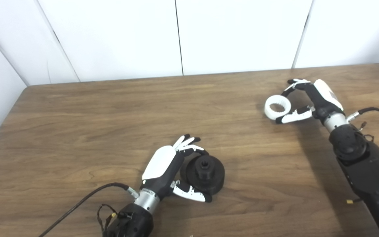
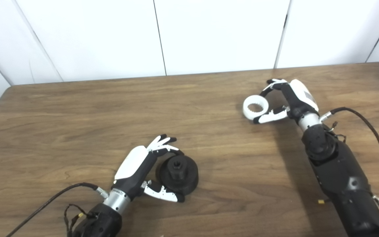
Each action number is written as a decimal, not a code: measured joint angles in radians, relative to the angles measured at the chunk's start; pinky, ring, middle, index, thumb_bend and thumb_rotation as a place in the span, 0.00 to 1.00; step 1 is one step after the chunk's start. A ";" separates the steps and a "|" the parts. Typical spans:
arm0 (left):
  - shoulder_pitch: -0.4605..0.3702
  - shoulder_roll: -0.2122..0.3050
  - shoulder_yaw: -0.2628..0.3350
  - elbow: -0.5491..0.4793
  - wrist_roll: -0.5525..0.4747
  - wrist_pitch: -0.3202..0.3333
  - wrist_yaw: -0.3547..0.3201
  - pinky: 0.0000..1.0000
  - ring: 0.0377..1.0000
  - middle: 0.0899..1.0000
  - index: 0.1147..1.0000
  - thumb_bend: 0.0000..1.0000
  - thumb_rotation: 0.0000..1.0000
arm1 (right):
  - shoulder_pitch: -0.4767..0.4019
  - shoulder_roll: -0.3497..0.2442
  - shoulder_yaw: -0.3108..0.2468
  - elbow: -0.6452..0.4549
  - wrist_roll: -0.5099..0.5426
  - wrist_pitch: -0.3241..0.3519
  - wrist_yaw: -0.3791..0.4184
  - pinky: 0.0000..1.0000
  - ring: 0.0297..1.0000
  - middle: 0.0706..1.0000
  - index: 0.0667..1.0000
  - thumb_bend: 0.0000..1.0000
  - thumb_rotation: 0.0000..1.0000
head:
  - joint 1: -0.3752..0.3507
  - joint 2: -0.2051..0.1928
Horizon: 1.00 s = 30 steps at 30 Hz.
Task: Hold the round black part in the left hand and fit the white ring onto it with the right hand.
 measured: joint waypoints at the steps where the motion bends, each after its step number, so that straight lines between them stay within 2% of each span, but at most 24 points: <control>1: 0.001 0.000 0.000 0.000 0.001 0.000 0.000 0.88 0.99 0.91 0.59 0.93 0.17 | 0.013 -0.006 0.000 -0.054 0.003 0.020 0.028 0.90 0.93 0.85 0.45 0.52 0.15 | 0.000 0.000; 8: 0.004 -0.004 0.000 0.000 0.006 0.001 0.004 0.88 0.98 0.91 0.59 0.92 0.18 | 0.098 -0.023 0.005 -0.375 0.015 0.122 0.149 0.91 0.94 0.87 0.45 0.53 0.15 | 0.000 0.006; 15: 0.005 -0.009 0.000 0.000 0.008 0.004 0.005 0.88 0.98 0.91 0.60 0.92 0.18 | 0.156 0.022 0.038 -0.598 0.049 0.212 0.258 0.91 0.96 0.88 0.45 0.52 0.14 | 0.005 0.014; 22: 0.006 -0.010 0.001 0.000 0.012 0.003 0.007 0.86 0.98 0.91 0.59 0.91 0.18 | 0.185 0.047 0.093 -0.702 0.050 0.250 0.330 0.88 0.97 0.88 0.45 0.52 0.15 | 0.003 0.020; 25: 0.007 -0.010 0.001 0.000 0.012 0.003 0.007 0.86 0.98 0.91 0.59 0.92 0.18 | 0.189 0.062 0.111 -0.733 0.047 0.278 0.349 0.86 0.97 0.88 0.45 0.52 0.15 | 0.003 0.023; 30: 0.007 -0.011 0.001 0.000 0.012 0.001 0.009 0.86 0.98 0.91 0.59 0.91 0.17 | 0.195 0.094 0.145 -0.757 0.045 0.286 0.375 0.86 0.98 0.88 0.45 0.52 0.15 | 0.000 0.025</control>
